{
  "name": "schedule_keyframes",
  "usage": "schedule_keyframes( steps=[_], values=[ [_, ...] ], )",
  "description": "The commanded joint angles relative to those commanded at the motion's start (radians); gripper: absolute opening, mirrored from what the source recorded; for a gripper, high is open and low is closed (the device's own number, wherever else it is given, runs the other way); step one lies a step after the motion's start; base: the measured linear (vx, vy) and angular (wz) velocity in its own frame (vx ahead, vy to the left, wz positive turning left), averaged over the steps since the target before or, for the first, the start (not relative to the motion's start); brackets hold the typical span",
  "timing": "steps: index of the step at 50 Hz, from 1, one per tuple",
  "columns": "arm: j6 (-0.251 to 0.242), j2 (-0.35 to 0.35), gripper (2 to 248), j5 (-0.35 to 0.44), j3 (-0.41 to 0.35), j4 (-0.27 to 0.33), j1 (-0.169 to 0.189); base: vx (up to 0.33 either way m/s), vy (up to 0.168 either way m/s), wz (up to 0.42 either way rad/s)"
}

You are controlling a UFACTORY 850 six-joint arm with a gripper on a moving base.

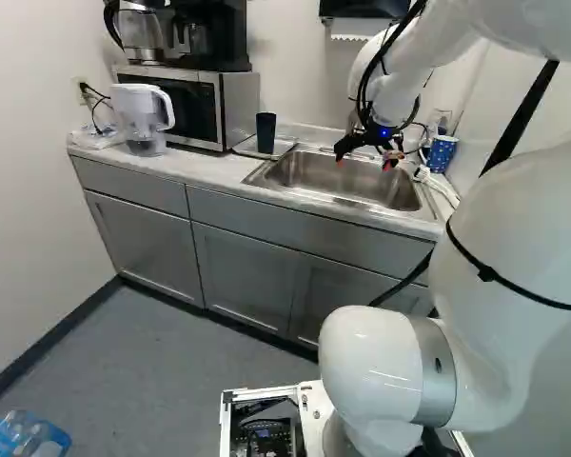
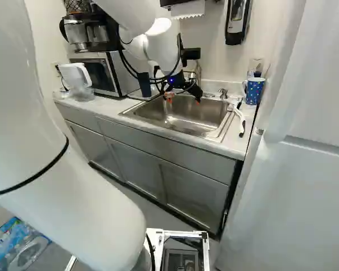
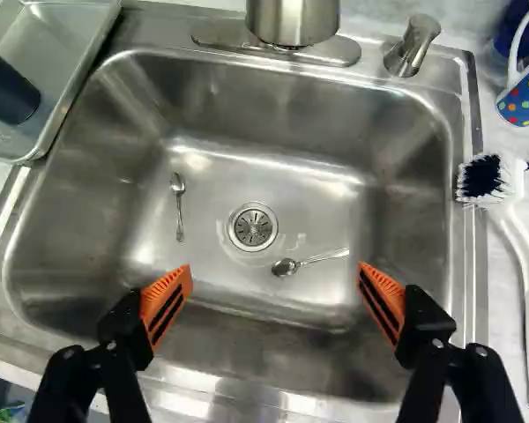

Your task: Rinse the cup and place it in the tray

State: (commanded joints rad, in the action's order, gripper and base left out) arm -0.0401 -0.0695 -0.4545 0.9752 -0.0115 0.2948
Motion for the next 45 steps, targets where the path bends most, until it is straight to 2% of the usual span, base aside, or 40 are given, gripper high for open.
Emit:
schedule_keyframes(
  steps=[8,45],
  values=[
    [0.0,0.0,247,0.0,0.0,0.0,0.0,-0.034,0.038,0.232],
    [0.0,0.0,247,0.0,0.0,0.0,0.0,-0.007,0.043,-0.008]
  ],
)
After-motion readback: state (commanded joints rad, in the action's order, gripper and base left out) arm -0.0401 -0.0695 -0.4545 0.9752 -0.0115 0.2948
